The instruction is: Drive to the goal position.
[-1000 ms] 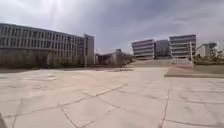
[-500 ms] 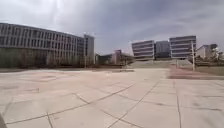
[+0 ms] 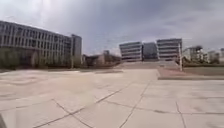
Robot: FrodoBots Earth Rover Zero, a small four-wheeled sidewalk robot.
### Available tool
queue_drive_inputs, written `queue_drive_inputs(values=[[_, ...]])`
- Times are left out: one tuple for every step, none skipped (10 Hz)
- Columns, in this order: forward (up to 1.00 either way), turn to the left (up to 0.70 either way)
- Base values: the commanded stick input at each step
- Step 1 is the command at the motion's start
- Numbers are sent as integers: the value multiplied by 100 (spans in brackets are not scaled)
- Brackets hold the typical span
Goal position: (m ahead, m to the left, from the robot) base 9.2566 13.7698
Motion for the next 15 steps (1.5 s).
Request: queue_drive_inputs(values=[[70,-35],[70,-35],[70,-35],[70,-33],[70,-8],[70,0],[70,0],[70,0],[70,0],[70,0],[70,0],[70,3],[70,35],[70,35],[70,35]])
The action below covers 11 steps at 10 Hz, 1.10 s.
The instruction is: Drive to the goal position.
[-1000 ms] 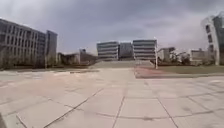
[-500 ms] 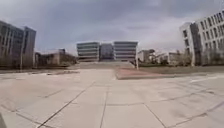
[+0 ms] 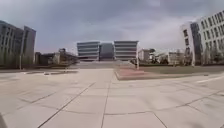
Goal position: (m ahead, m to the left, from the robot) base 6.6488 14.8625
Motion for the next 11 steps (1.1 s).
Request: queue_drive_inputs(values=[[70,35],[70,35],[70,35],[70,35],[70,35],[70,35],[70,35],[70,35],[70,35],[70,35],[70,35]])
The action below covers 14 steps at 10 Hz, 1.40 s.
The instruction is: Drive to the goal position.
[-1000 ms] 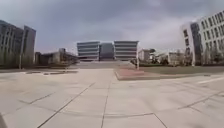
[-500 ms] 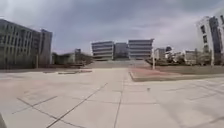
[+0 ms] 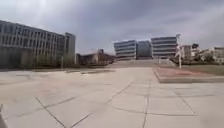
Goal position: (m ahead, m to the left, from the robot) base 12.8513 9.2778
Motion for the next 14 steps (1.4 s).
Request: queue_drive_inputs(values=[[70,14],[70,0],[70,0],[70,0],[70,0],[70,0],[70,0],[70,0],[70,0],[70,0],[70,0],[70,0],[70,0],[70,0]])
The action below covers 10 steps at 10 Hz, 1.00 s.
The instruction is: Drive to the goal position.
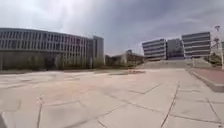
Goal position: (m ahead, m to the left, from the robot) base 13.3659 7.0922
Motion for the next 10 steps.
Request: queue_drive_inputs(values=[[70,0],[70,35],[70,35],[70,35],[70,35],[70,25],[70,0],[70,0],[70,0],[70,0]])
